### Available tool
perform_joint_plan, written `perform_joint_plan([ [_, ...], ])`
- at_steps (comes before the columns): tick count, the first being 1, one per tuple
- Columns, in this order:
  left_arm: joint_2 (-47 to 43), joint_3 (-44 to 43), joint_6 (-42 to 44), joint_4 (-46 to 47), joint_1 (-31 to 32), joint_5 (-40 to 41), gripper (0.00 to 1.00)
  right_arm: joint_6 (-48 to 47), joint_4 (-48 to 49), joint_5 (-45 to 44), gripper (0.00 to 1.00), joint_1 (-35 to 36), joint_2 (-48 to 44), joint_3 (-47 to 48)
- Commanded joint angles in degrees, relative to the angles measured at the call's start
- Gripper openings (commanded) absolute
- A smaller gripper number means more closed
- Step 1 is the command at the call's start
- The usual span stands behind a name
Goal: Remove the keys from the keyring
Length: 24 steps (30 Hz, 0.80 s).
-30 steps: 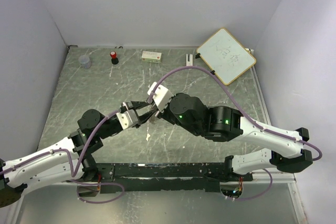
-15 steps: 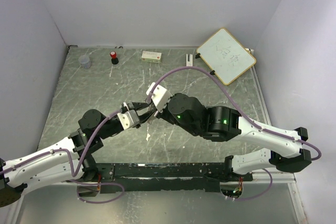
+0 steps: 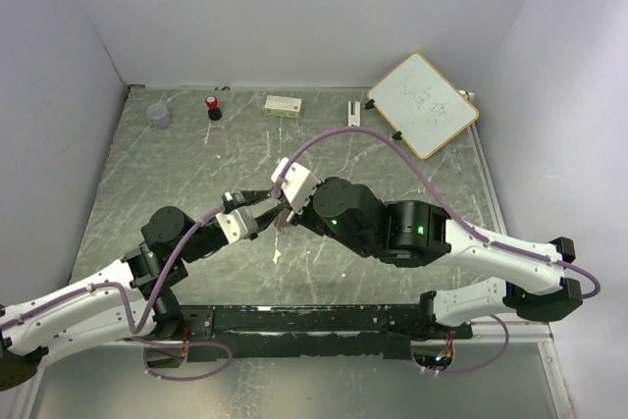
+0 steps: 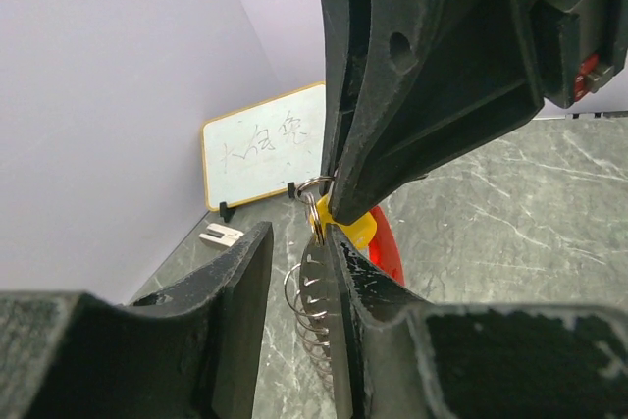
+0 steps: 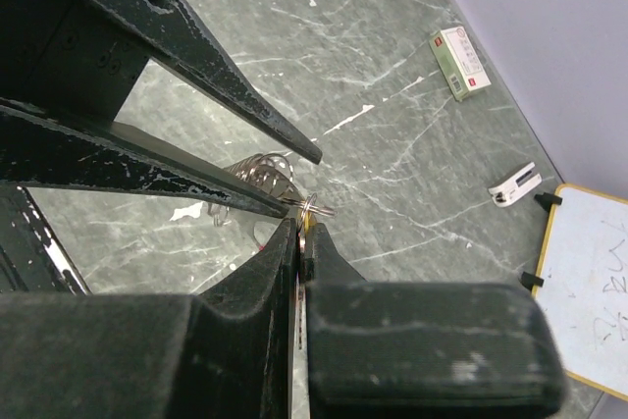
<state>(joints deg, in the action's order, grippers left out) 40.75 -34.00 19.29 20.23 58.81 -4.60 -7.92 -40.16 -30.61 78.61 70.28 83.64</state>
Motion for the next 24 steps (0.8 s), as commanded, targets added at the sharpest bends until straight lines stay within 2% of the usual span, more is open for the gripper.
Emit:
perform_joint_plan([
  [1,0.34,-0.53,0.93,-0.05,0.08,1.39,0.38,-0.16,1.8,0.37,0.0,0.73,-0.23,1.09],
  [9,2.5,-0.47,0.23,2.13,0.08,-0.54,0.35,-0.38,1.93,0.61,0.0,1.02,-0.15,0.89],
  [15,3.07,-0.72,0.47,3.11,0.08,-0.98,0.21,-0.34,2.01,0.44,0.0,1.11,-0.26,0.5],
  [24,1.12,-0.3,0.68,4.14,0.07,-0.92,0.07,0.1,1.99,-0.77,0.0,1.16,-0.41,-0.11],
])
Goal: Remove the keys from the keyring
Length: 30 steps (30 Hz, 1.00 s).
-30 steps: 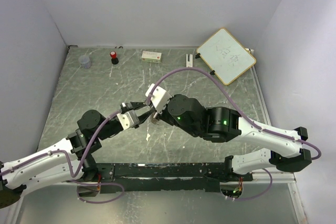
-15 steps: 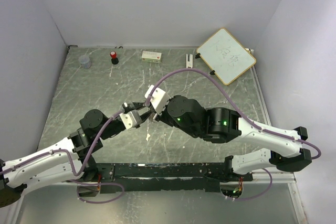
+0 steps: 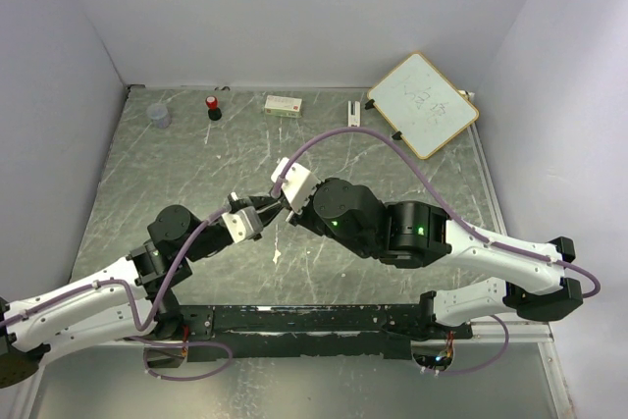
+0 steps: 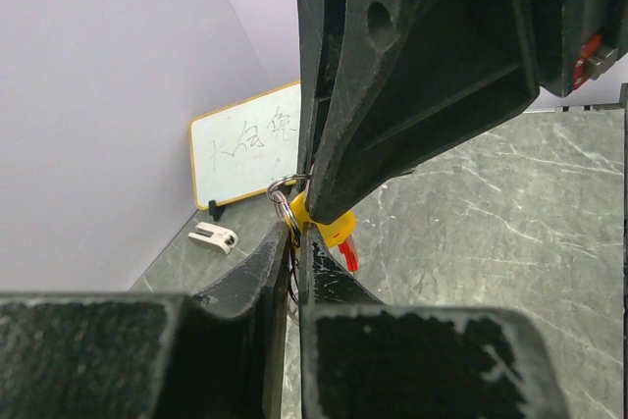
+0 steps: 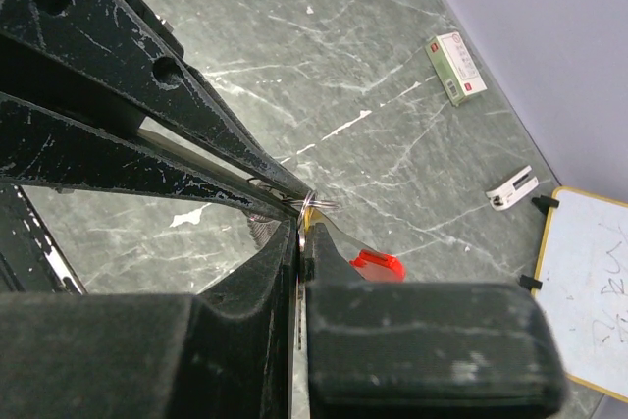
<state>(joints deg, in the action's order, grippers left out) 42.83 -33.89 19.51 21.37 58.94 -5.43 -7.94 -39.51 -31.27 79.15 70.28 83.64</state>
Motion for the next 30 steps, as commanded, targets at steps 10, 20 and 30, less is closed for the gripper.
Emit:
perform_joint_plan([
  [10,-1.3,-0.79,0.03,1.23,-0.06,7.08,0.07,1.12,1.44,-12.2,0.0,0.65,1.85,-0.21],
  [20,-3.09,-0.73,1.35,1.53,-0.05,11.13,0.07,0.14,5.11,-14.79,0.0,0.65,1.24,-0.1],
  [30,-2.35,-0.68,1.39,2.0,-0.06,11.41,0.07,0.83,6.02,-12.64,0.0,0.65,-1.42,-0.85],
])
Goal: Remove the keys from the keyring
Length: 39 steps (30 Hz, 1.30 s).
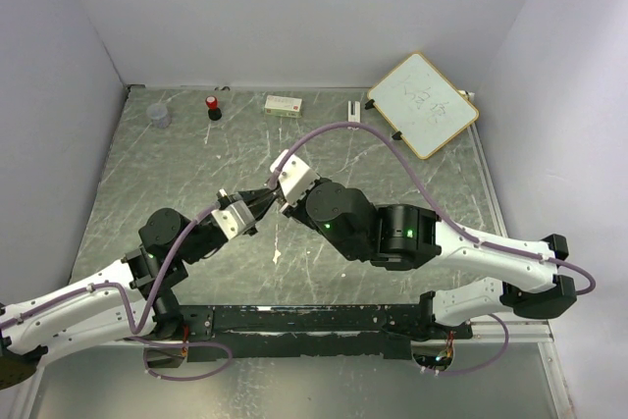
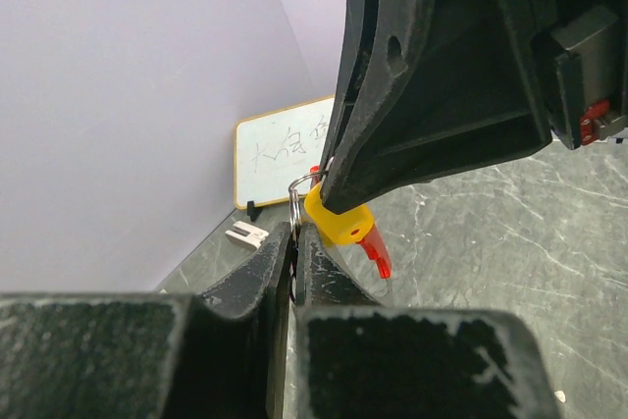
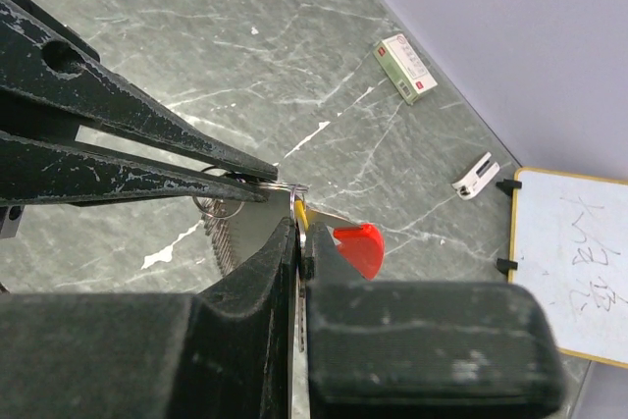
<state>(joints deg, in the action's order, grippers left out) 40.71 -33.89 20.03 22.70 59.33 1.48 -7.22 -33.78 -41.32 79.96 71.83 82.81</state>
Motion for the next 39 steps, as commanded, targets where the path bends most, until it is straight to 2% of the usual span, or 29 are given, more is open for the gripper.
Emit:
perform_joint_plan([
  [1,-0.13,-0.81,0.88,0.48,-0.43,4.65,0.07,0.06,0.16,-2.11,0.0,-0.16,-3.01,0.05],
  [7,-0.72,-0.58,0.95,0.76,-0.45,5.43,0.07,-0.5,0.15,0.63,0.0,-0.16,-3.23,0.24],
  [19,-0.34,-0.83,1.33,1.3,-0.4,5.73,0.07,-0.97,0.46,11.63,0.0,-0.16,-4.25,0.22],
  [24,-0.61,-0.92,1.5,1.47,-0.44,5.48,0.07,-1.03,-1.14,12.84,0.0,-0.16,-2.97,0.56],
  [29,-0.93,-1.09,1.3,0.84,-0.42,4.99,0.07,-1.33,-0.75,9.15,0.0,-0.16,-1.93,0.52],
  [33,-1.5,-1.23,1.48,-0.48,-0.45,4.42,0.07,-1.21,-0.1,1.51,0.0,-0.18,-0.97,1.12],
  [39,-0.73,-3.24,2.28,-5.75,-0.44,6.14,0.07,-0.48,-1.85,-3.98,0.0,-0.19,0.65,4.38],
])
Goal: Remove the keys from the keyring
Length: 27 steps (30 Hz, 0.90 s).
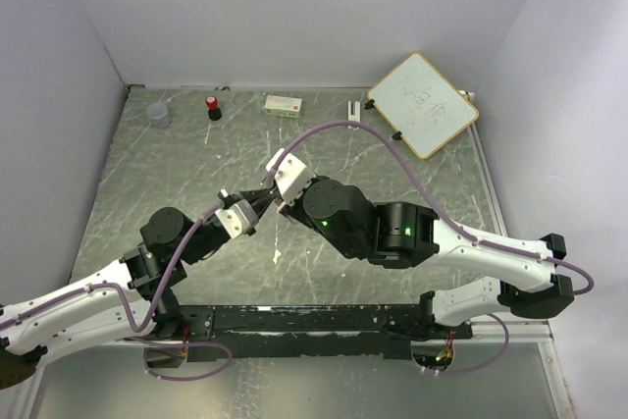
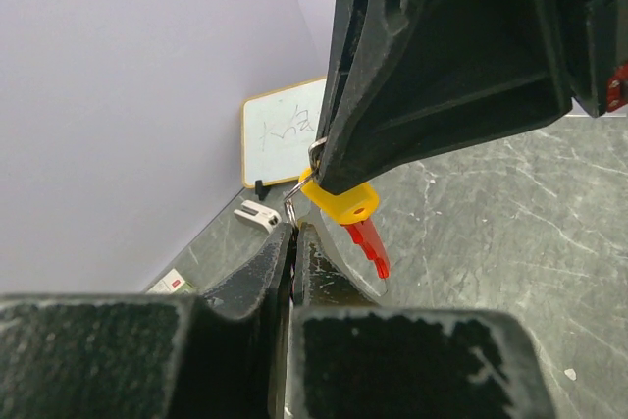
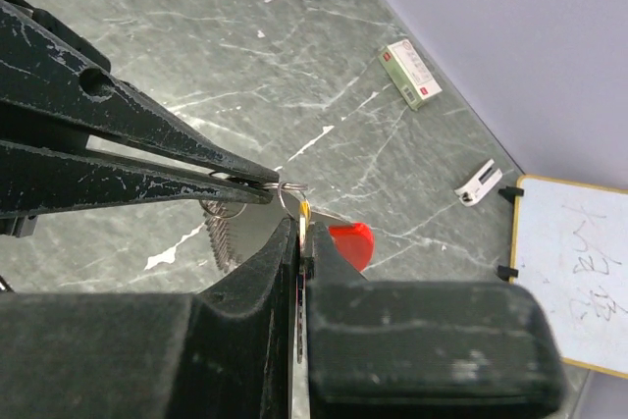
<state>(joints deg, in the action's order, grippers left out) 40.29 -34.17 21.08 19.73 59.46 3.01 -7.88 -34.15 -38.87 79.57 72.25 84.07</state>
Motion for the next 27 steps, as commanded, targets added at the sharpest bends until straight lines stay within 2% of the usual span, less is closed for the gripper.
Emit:
perform_joint_plan([
  [1,-0.34,-3.19,1.24,-3.31,-0.58,4.59,0.07,0.23,-1.61,-6.86,0.0,0.23,0.32,3.29],
  [9,0.15,-5.85,0.16,-7.01,-0.58,0.3,0.08,-0.1,-1.48,-18.43,0.0,0.23,3.59,3.53],
  [13,0.38,-7.45,0.09,-8.91,-0.57,-3.73,0.33,-4.24,2.8,-25.66,0.0,0.23,5.27,1.67],
  [14,0.09,-7.75,0.1,-9.1,-0.58,-4.16,0.55,-5.7,4.36,-26.92,0.0,0.23,5.27,1.03],
  [15,-0.34,-8.04,0.17,-9.4,-0.62,-4.24,0.66,-7.13,6.46,-28.46,0.0,0.17,5.14,0.22],
  [16,-0.91,-8.17,0.31,-9.21,-0.58,-3.8,0.68,-9.1,9.1,-30.32,0.0,0.23,4.64,-1.25],
  [19,-3.46,-6.9,0.72,-5.9,-0.57,0.7,0.68,-16.52,18.43,-33.09,0.0,0.36,2.3,-5.29],
  [21,-5.21,-5.4,0.89,-3.19,-0.57,4.1,0.66,-18.48,20.74,-31.67,0.0,0.54,0.76,-6.68],
  [25,-7.96,-3.22,1.55,0.1,-0.61,8.85,0.54,-25.13,28.49,-30.43,0.0,0.84,-2.02,-10.53],
  [27,-8.58,-2.85,1.74,0.83,-0.57,10.22,0.51,-26.44,28.44,-28.72,0.0,0.84,-2.81,-11.31],
])
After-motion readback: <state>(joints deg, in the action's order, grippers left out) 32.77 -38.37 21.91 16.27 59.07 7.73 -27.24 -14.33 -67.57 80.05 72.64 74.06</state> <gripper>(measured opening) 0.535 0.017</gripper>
